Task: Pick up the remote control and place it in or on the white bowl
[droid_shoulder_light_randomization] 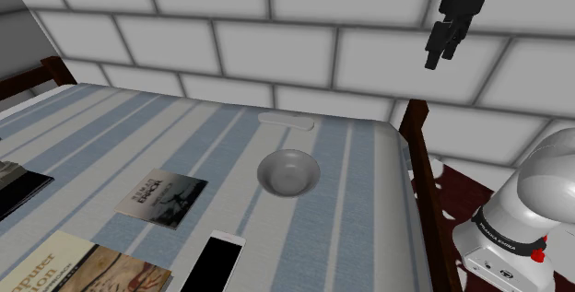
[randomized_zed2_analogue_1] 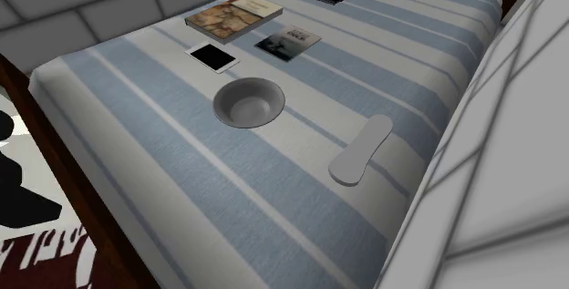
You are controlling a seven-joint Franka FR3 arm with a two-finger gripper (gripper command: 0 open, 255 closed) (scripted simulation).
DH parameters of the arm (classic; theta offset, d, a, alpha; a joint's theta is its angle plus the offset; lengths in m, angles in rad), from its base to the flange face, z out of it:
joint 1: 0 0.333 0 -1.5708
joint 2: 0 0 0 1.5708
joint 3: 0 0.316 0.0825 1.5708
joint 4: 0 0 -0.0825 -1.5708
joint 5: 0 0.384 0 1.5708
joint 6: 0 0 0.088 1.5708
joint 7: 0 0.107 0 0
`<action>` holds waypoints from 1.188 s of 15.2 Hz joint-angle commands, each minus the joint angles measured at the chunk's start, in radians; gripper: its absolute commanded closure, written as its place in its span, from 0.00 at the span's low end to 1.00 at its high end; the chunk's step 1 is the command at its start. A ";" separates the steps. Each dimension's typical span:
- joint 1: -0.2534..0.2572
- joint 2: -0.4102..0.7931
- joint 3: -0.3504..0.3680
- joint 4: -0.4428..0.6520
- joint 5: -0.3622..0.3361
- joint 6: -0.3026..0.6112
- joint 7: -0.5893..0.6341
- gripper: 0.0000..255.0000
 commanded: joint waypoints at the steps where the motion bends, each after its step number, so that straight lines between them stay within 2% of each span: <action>1: 0.000 0.000 0.000 0.000 0.000 0.000 0.000 0.00; 9: 0.047 0.237 0.028 0.021 0.009 0.222 -0.053 0.00; 18: 0.091 0.539 0.068 0.138 0.006 0.413 -0.104 0.00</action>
